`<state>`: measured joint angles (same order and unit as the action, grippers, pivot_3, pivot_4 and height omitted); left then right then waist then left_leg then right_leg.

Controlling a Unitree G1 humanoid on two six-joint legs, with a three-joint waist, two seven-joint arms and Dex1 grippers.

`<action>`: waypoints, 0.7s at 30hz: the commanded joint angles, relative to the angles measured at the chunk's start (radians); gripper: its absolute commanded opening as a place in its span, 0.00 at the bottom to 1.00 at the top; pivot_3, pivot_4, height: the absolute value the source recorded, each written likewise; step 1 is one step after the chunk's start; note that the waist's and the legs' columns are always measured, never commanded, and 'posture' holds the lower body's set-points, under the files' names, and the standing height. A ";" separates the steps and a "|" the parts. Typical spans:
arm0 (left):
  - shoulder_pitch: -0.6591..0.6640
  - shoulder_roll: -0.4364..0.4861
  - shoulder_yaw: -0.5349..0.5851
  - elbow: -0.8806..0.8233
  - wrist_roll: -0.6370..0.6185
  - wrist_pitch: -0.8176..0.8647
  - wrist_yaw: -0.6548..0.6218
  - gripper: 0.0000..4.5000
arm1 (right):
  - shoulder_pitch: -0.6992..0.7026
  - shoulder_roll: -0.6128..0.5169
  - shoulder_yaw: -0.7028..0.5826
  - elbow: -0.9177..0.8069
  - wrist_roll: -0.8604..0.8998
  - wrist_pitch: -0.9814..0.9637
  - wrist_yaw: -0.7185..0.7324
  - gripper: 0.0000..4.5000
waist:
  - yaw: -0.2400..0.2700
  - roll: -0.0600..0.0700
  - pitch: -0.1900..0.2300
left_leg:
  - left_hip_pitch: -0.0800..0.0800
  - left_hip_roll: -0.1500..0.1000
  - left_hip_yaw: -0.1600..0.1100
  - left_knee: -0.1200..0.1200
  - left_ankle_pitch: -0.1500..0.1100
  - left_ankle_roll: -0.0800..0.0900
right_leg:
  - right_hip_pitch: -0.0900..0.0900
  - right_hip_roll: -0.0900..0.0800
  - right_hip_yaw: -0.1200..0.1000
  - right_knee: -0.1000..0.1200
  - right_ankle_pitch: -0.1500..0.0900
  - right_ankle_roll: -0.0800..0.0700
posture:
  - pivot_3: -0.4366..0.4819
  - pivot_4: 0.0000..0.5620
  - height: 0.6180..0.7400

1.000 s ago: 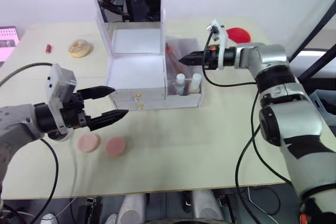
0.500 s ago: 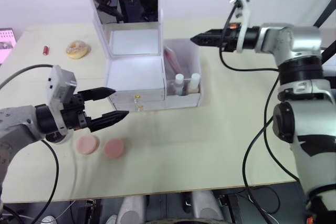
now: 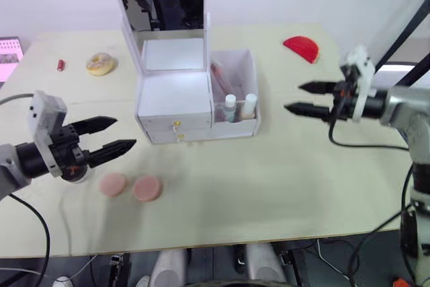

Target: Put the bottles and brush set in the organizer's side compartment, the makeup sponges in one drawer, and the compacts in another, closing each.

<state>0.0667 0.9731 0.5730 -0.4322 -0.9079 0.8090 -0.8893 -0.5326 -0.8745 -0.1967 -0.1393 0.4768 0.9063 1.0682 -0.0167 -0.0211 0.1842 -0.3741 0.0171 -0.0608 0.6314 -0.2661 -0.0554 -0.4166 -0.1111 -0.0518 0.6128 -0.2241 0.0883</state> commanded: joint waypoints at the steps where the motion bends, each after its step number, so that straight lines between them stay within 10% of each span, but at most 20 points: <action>1: 0.045 0.022 0.053 0.031 0.067 -0.053 -0.048 1.00 | 0.116 -0.067 -0.078 -0.104 0.018 -0.040 0.018 1.00 | 0.004 0.000 0.000 | 0.000 0.000 0.000 0.000 0.000 0.000 | 0.000 0.000 0.000 0.000 0.000 0.000 | 0.48 0.27 1.00; 21: 0.177 0.131 0.253 0.384 0.329 -0.263 -0.277 1.00 | 0.476 -0.183 -0.412 0.034 0.060 -0.287 0.097 1.00 | 0.006 -0.001 0.000 | -0.001 0.000 0.001 0.000 0.000 0.000 | 0.000 -0.001 0.000 -0.002 -0.001 0.001 | 0.48 0.27 1.00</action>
<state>0.2327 1.0839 0.7665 -0.1012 -0.6195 0.5974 -1.1364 -0.0717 -1.0265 -0.5393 -0.1341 0.5478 0.6633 1.1430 -0.0106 -0.0217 0.1841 -0.3754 0.0170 -0.0594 0.6317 -0.2664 -0.0554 -0.4171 -0.1126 -0.0522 0.6103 -0.2258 0.0897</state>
